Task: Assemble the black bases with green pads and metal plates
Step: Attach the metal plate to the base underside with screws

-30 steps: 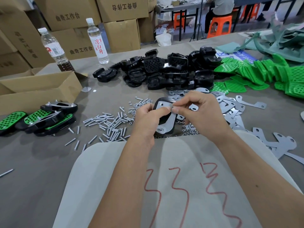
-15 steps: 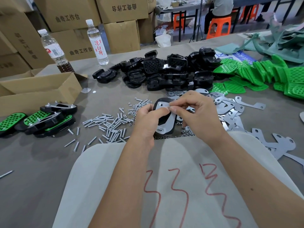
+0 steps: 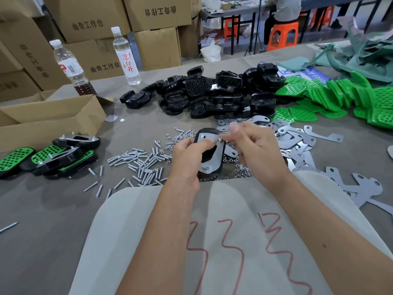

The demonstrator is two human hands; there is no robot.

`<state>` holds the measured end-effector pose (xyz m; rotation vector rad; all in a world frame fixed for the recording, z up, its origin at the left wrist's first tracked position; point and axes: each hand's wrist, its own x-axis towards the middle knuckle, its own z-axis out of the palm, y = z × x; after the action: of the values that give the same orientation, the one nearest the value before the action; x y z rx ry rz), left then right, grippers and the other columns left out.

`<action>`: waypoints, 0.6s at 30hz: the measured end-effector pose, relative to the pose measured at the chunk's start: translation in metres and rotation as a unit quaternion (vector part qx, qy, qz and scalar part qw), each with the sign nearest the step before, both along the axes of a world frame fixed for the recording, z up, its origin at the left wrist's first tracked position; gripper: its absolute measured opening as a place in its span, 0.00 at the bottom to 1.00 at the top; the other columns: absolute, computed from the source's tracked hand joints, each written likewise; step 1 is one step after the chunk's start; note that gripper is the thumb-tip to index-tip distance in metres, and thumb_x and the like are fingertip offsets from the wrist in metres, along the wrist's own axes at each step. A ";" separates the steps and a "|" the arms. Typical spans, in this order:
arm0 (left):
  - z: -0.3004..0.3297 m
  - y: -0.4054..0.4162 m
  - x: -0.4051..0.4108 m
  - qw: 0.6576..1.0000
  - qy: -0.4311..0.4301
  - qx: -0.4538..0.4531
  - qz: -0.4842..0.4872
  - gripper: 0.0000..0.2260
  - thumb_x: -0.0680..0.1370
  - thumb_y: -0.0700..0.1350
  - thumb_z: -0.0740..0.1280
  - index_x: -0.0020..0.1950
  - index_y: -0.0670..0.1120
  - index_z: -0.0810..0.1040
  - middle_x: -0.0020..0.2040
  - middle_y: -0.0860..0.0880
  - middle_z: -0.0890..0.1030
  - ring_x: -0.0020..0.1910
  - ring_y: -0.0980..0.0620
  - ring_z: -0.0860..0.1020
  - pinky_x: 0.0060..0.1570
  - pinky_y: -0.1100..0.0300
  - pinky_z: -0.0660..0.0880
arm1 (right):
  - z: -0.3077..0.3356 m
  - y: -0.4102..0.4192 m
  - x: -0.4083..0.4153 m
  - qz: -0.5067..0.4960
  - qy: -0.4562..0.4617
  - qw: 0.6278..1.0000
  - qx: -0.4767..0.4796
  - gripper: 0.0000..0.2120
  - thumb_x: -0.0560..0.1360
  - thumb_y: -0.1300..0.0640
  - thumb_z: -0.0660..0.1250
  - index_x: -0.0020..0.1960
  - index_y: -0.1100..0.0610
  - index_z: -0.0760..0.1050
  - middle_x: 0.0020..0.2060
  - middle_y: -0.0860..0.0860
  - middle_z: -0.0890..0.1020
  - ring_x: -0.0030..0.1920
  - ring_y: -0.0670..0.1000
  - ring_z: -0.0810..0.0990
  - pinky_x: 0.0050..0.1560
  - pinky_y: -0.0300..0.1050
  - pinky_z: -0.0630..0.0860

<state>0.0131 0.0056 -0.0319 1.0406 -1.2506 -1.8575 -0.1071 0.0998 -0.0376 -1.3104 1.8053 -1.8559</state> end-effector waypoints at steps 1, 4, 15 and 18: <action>0.000 0.000 0.000 1.000 -0.002 0.005 0.001 0.14 0.74 0.39 0.75 0.56 0.35 0.80 0.41 0.43 0.86 0.36 0.45 0.83 0.38 0.54 0.80 | 0.001 0.001 -0.002 -0.013 -0.032 0.999 -0.027 0.30 0.85 0.46 0.63 0.31 0.66 0.70 0.30 0.59 0.65 0.29 0.52 0.64 0.34 0.43 0.66; 0.000 -0.002 0.001 1.000 -0.005 0.014 0.006 0.12 0.74 0.39 0.75 0.56 0.39 0.82 0.39 0.46 0.85 0.32 0.48 0.82 0.33 0.58 0.80 | -0.001 0.003 -0.008 -0.031 -0.052 0.996 -0.061 0.32 0.85 0.47 0.62 0.30 0.65 0.60 0.25 0.55 0.62 0.27 0.54 0.59 0.32 0.33 0.63; 0.002 0.002 0.000 0.999 -0.020 -0.018 -0.022 0.09 0.74 0.37 0.74 0.53 0.38 0.81 0.38 0.45 0.84 0.35 0.47 0.82 0.32 0.59 0.78 | -0.007 -0.002 -0.006 0.010 0.051 0.999 0.009 0.08 0.76 0.64 0.75 0.44 0.51 0.84 0.44 0.46 0.79 0.32 0.48 0.73 0.39 0.38 0.72; 0.004 0.003 0.000 0.999 -0.020 -0.013 -0.025 0.11 0.73 0.37 0.74 0.55 0.37 0.80 0.40 0.44 0.84 0.38 0.45 0.82 0.40 0.54 0.78 | -0.007 -0.003 -0.004 -0.011 0.100 0.995 0.025 0.07 0.77 0.64 0.74 0.44 0.54 0.81 0.43 0.44 0.78 0.35 0.51 0.75 0.40 0.39 0.72</action>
<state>0.0129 0.0085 -0.0281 1.0458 -1.3304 -1.8621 -0.1112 0.0968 -0.0445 -1.5118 1.9576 -1.7317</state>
